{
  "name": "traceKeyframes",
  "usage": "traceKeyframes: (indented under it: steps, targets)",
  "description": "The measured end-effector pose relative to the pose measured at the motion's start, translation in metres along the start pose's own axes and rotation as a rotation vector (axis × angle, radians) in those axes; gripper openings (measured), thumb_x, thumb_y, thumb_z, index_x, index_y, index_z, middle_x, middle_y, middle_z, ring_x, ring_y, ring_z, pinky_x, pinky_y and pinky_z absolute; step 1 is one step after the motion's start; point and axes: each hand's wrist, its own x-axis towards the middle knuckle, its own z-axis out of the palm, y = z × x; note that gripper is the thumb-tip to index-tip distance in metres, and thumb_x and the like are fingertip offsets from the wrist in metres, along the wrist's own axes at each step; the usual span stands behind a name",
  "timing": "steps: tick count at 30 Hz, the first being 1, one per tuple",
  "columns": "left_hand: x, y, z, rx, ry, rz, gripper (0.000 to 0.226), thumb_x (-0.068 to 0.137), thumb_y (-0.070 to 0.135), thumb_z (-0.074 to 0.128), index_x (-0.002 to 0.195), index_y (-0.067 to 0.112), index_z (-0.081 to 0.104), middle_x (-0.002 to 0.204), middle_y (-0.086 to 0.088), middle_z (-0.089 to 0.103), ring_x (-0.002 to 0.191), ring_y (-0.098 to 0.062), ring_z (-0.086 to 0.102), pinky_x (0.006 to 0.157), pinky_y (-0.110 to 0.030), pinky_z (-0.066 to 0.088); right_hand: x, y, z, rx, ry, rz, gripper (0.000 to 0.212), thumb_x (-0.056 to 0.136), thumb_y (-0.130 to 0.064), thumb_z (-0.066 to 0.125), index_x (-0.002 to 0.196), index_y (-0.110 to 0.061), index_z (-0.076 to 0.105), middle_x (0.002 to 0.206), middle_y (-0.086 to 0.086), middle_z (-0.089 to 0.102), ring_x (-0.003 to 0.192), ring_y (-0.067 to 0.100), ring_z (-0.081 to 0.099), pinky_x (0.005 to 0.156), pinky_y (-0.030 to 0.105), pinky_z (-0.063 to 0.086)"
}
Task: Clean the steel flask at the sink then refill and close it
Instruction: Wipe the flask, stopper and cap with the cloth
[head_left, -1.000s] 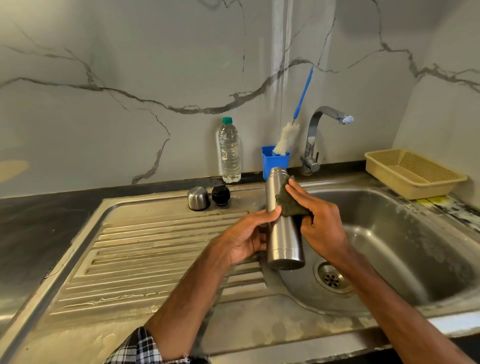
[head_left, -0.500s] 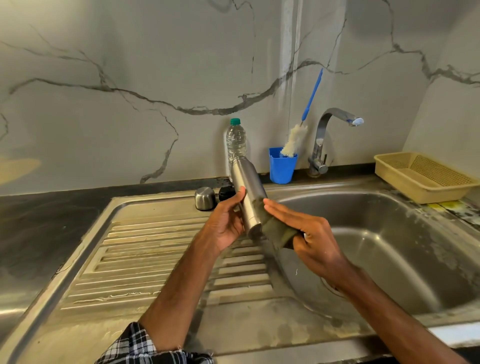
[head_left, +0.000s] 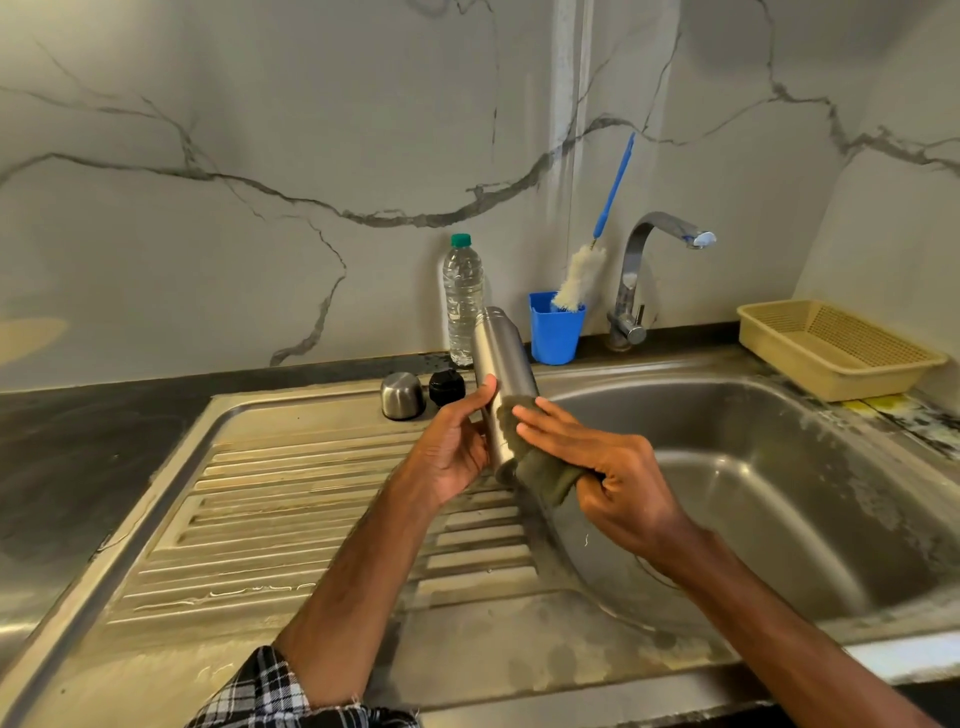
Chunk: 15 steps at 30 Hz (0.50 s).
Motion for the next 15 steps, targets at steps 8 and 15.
traceKeyframes:
  steps: [8, 15]
  targets:
    - [-0.001, -0.013, 0.01, 0.123, 0.001, -0.008, 0.037, 0.086, 0.028, 0.076, 0.116, 0.008, 0.067, 0.103, -0.011, 0.074, 0.094, -0.025, 0.071, 0.084, -0.038, 0.061, 0.007, 0.015, -0.002, -0.041, 0.083, 0.146, 0.069, 0.076, 0.019, 0.048, 0.139, -0.007, 0.056, 0.148, 0.002, 0.049, 0.142, 0.015, 0.043, 0.118, 0.025, 0.032]
    - [-0.001, -0.021, 0.018, 0.204, -0.048, -0.034, 0.052, 0.081, 0.035, 0.082, 0.122, 0.008, 0.066, 0.112, -0.014, 0.071, 0.105, -0.029, 0.067, 0.101, -0.046, 0.055, 0.011, 0.028, -0.007, -0.045, 0.123, 0.153, 0.071, 0.074, 0.025, 0.051, 0.136, -0.009, 0.059, 0.146, 0.001, 0.053, 0.14, 0.012, 0.045, 0.117, 0.028, 0.034]
